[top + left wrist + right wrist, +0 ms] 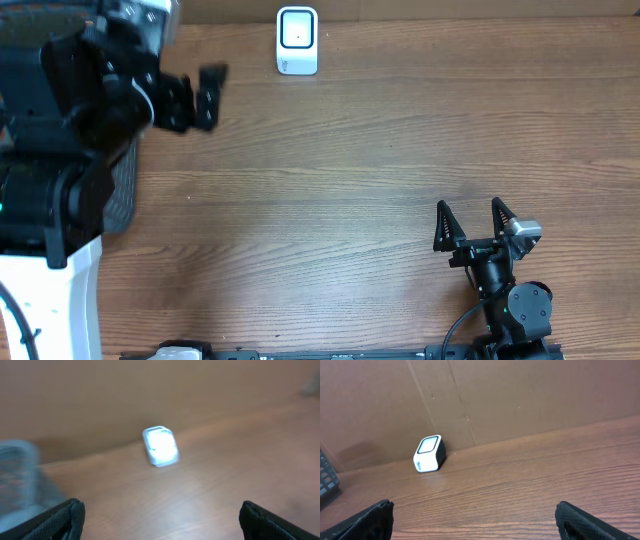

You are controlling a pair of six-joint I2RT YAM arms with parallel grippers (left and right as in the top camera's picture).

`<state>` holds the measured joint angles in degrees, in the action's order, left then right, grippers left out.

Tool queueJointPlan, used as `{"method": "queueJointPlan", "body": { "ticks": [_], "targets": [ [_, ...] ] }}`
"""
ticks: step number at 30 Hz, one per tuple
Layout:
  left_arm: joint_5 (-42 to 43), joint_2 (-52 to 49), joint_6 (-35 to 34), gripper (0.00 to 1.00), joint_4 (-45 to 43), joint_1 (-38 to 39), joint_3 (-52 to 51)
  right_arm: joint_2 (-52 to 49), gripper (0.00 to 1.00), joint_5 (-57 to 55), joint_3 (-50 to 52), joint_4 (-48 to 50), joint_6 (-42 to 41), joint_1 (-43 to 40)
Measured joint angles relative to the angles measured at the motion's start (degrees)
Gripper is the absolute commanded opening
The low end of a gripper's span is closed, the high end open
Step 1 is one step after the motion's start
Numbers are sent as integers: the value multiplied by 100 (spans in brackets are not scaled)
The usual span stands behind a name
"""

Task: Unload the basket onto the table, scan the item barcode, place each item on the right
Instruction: 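Reach the left gripper into the grey basket and grasp the yellow bottle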

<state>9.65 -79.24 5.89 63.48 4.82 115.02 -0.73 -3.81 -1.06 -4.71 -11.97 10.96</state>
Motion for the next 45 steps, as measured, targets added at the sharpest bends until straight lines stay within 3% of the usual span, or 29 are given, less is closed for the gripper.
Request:
{"method": "queueJointPlan", "body": {
  "ticks": [6,11,26,45],
  "targets": [
    [-1906,-369,-122,99,-573,-179,24,0,100,0,0,4,0,0],
    [-2361,-918,-122,100,-566,-883,26,0,100,0,0,4,0,0],
    [-7,-2190,-101,100,-538,-3545,26,0,100,0,0,2,0,2],
    [632,-4059,787,98,-481,-3668,24,0,100,-2,0,4,2,0]
  ]
}}
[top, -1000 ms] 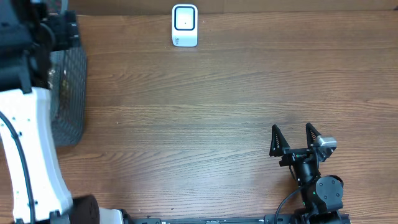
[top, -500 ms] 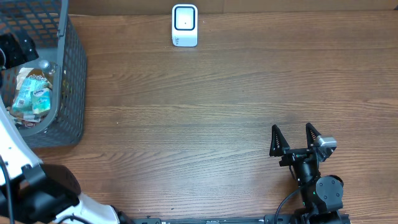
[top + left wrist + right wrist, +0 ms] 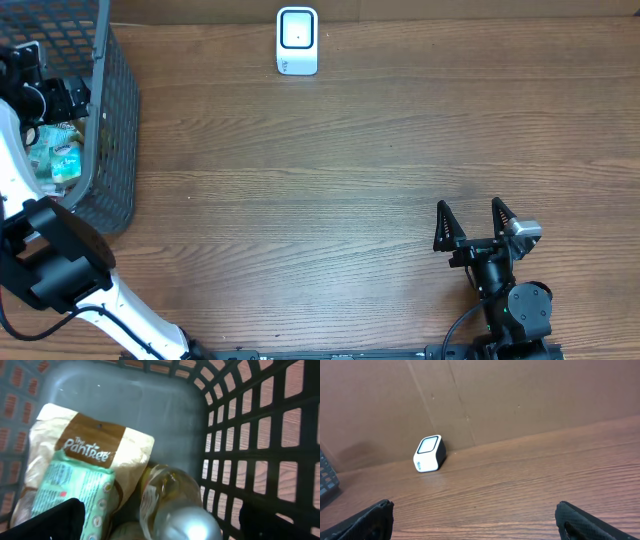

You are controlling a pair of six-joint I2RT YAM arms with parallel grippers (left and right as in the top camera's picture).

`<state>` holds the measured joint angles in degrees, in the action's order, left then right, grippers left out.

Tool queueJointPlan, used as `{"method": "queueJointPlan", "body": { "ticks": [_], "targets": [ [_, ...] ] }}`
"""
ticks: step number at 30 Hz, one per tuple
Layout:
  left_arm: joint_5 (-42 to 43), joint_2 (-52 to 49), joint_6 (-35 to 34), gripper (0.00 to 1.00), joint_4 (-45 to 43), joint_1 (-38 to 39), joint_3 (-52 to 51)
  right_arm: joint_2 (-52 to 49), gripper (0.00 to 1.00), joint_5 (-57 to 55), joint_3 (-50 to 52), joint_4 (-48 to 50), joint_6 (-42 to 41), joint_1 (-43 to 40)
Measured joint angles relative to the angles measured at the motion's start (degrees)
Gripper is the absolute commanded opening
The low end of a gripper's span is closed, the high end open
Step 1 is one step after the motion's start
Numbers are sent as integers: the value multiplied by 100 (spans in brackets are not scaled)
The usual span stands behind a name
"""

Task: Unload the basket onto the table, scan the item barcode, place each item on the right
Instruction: 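Reach the left gripper into the grey basket and grasp the yellow bottle, then lift the yellow bottle out of the basket with the left gripper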

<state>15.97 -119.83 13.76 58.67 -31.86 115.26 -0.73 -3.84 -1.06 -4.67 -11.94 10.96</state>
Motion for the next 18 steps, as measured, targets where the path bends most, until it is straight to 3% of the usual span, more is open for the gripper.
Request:
{"method": "queueJointPlan", "body": {
  "ticks": [8,10,12,18],
  "targets": [
    [83,-387,168,82,-28,114,0,0,100,4,0,-4,-2,2],
    [83,-483,179,75,-28,149,0,0,100,2,0,-2,-4,2],
    [74,-518,199,59,-66,162,0,0,100,2,0,0,-2,0],
    [-48,-518,236,48,-61,162,0,0,100,2,0,0,-2,0]
  ]
}}
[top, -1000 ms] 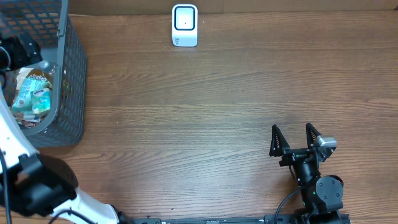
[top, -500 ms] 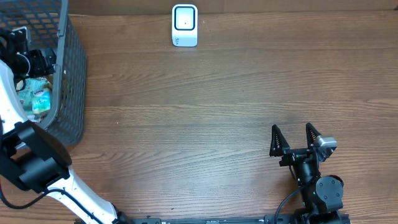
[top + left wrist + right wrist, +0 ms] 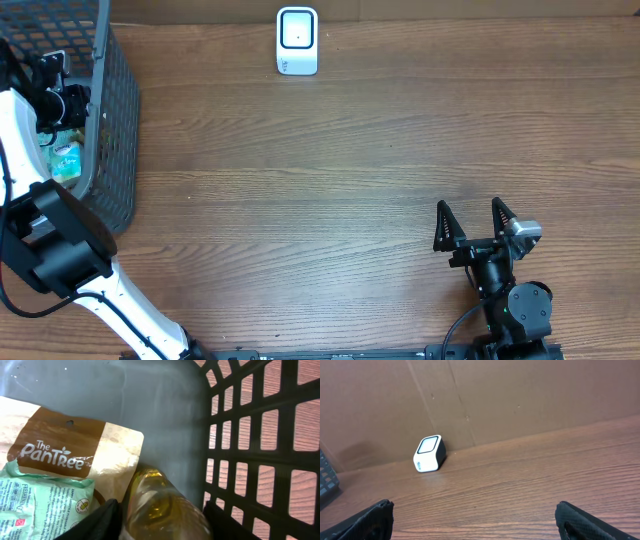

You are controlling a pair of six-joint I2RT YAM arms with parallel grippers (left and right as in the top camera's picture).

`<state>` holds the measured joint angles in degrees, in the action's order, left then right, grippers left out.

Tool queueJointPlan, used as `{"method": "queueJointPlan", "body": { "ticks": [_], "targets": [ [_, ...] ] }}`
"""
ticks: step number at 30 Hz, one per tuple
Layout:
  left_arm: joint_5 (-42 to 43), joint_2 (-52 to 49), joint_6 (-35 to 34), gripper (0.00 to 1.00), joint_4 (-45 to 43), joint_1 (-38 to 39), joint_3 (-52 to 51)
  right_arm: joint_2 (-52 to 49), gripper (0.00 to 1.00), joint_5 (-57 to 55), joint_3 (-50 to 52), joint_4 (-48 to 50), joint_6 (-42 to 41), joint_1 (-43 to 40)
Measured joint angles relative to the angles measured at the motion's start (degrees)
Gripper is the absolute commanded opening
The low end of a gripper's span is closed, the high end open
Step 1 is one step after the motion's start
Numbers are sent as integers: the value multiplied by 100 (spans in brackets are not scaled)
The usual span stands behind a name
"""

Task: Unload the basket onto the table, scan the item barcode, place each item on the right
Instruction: 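Lift the yellow bottle out of the basket with the left gripper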

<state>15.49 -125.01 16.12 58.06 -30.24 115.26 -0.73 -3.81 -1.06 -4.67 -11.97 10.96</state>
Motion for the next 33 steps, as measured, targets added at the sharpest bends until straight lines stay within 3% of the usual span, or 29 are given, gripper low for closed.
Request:
{"method": "queueJointPlan", "body": {
  "ticks": [7,15,25,33],
  "targets": [
    [-109,0,-129,38,203,0,278,0,100,0,0,-2,0,2],
    [-136,282,-894,26,367,0,1565,0,100,0,0,2,-2,0],
    [-72,2146,-2315,17,411,0,2221,0,100,0,0,-2,0,2],
    [590,3294,-2761,17,1145,260,2317,0,100,0,0,0,2,2]
  ]
}}
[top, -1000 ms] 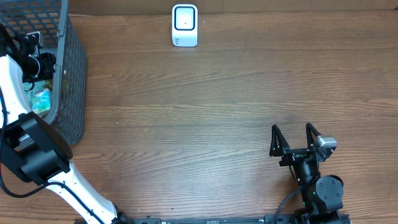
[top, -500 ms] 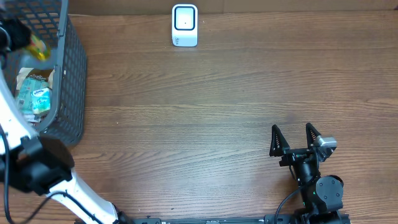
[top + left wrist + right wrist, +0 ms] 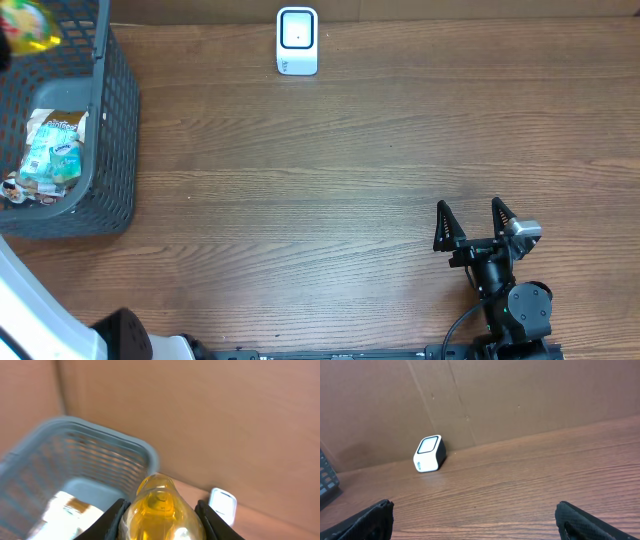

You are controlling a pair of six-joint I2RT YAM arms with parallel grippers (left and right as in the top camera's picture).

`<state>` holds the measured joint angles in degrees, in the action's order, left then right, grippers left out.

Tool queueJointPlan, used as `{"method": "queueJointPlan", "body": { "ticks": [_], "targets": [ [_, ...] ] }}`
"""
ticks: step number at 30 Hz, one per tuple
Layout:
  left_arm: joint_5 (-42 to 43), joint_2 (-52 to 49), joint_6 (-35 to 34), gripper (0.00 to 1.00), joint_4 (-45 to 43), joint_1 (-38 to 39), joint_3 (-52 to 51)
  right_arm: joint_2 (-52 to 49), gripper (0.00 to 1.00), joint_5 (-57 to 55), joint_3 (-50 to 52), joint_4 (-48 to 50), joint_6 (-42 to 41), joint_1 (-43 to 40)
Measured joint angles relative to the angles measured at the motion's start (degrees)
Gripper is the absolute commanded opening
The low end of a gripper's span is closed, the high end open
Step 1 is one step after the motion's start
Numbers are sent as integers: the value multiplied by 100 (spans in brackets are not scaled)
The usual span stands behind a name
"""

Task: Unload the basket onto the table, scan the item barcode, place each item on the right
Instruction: 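Lift the yellow bottle out of the basket with the left gripper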

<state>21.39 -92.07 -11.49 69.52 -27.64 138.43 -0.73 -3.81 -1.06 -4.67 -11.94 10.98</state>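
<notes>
A clear bottle of yellow liquid [image 3: 160, 502] sits between the fingers of my left gripper [image 3: 160, 515], which is shut on it and holds it high above the basket. From overhead the bottle [image 3: 24, 22] shows at the far left top corner, with the gripper itself hidden. The white barcode scanner [image 3: 297, 40] stands at the table's back edge, also seen beyond the bottle [image 3: 223, 504] and from the right wrist [image 3: 429, 453]. My right gripper [image 3: 470, 222] rests open and empty near the front right, far from both.
A dark grey mesh basket [image 3: 112, 120] stands at the left edge with snack pouches [image 3: 52, 160] in it. A brown cardboard wall [image 3: 520, 395] rises behind the scanner. The left arm's white base [image 3: 30, 310] fills the front left corner.
My left gripper was down inside the basket with its fingers around the bottle. It now holds the bottle lifted well above the basket, with the scanner in sight. The right arm is unchanged.
My left gripper was open over the table near the basket, facing the scanner. It then hung open inside the basket above the bottle and pouches, then closed in around the bottle. Now the bottle is held raised out of the basket.
</notes>
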Motion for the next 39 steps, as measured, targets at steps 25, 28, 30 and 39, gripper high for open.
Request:
{"method": "queueJointPlan", "body": {
  "ticks": [25,28,30,39],
  "targets": [
    [-1471,-979,-544,6,1816,4354,-7,0,100,2,0,2,-2,-2],
    [-1436,-1373,-577,4,1816,4782,-7,0,100,-2,0,0,-2,0],
    [-1373,-1578,-599,4,1810,4942,-7,0,100,-2,0,-2,-2,0],
    [-1510,-2562,-1200,4,1510,5515,-7,0,100,2,0,-2,0,-2]
  ]
}}
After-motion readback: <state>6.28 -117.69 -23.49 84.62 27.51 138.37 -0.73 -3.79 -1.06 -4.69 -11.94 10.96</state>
